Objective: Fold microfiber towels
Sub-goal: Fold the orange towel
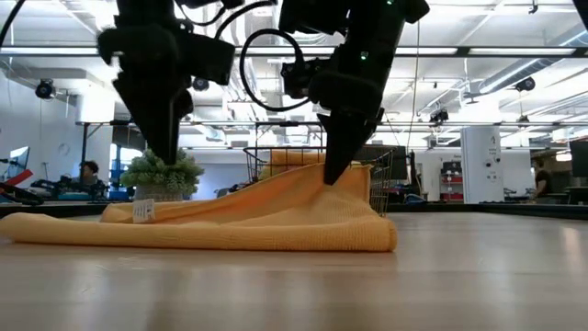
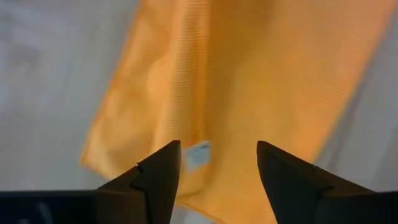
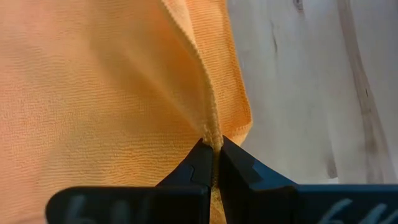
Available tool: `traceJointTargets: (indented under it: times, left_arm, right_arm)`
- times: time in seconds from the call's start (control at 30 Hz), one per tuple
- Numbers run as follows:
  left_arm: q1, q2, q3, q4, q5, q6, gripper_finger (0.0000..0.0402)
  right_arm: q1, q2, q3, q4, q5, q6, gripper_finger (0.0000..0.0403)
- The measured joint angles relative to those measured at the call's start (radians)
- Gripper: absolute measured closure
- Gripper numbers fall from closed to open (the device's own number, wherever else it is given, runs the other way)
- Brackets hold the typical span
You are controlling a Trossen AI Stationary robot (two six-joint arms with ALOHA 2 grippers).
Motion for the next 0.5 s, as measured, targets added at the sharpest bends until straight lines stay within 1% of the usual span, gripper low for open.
traceJointTargets:
  times: [0.1,0.27,0.4,0.5]
  left_arm:
    - [-0.03,0.0,-0.009,0.052,0.002,0.03,0.0203]
    - [-0.058,0.0,-0.082,0.188,0.001,0.053,0.0203]
    - [-0.075,0.0,-0.147,0.266,-0.003,0.054,0.0203]
    - [-0.088,0.0,-0.189,0.293,-0.004,0.068,0.0203]
  right_arm:
    - [-0.006,0.0,0.0,0.0,0.0,0.013,0.0394]
    - [-0.006,0.0,0.0,0.001,-0.001,0.017,0.0392]
    - [-0.006,0.0,0.0,0.001,-0.009,0.016,0.0374]
    - [-0.006,0.0,0.0,0.0,-0.009,0.016,0.0357]
